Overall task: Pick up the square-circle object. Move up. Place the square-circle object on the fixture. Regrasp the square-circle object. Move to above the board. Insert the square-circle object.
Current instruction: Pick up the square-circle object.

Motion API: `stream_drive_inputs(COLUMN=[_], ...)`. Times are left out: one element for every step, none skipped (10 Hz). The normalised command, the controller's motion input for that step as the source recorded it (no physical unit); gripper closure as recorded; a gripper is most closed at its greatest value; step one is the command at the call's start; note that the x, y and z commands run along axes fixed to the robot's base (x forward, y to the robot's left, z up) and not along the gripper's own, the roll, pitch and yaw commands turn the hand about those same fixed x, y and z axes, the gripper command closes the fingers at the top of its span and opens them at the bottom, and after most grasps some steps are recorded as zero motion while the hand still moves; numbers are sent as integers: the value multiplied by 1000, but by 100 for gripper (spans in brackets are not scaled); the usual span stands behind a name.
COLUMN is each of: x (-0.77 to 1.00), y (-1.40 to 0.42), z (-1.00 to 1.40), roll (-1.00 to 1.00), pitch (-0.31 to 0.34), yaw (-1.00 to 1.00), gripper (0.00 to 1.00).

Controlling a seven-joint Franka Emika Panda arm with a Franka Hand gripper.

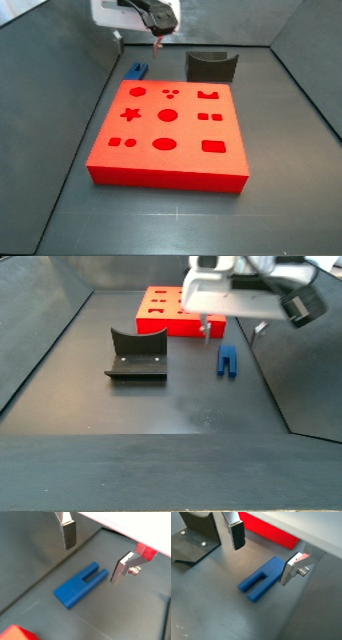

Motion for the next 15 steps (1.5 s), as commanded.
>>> stream_drive_inputs(x=[271, 134, -86, -171, -169, -40, 0, -9, -83, -9, 0, 0, 0, 0, 0], y=[197, 223, 189, 131, 6, 0, 0, 0, 69, 0, 0, 0, 0, 0, 0], z=[-566, -506, -546, -494, -451, -340, -289, -443, -197, 0, 0, 0, 0, 0, 0], roll=[-276, -321, -326, -336, -334, -364, -373, -323, -233, -23, 0, 0, 0, 0, 0], pitch=[0, 0, 0, -66, -87, -154, -187, -164, -173, -33, 0, 0, 0, 0, 0], yaw=[-209, -186, -26, 0, 0, 0, 0, 0, 0, 0, 0, 0, 0, 0, 0], gripper=[0, 0, 0, 0, 0, 0, 0, 0, 0, 0, 0, 100, 100, 100, 100])
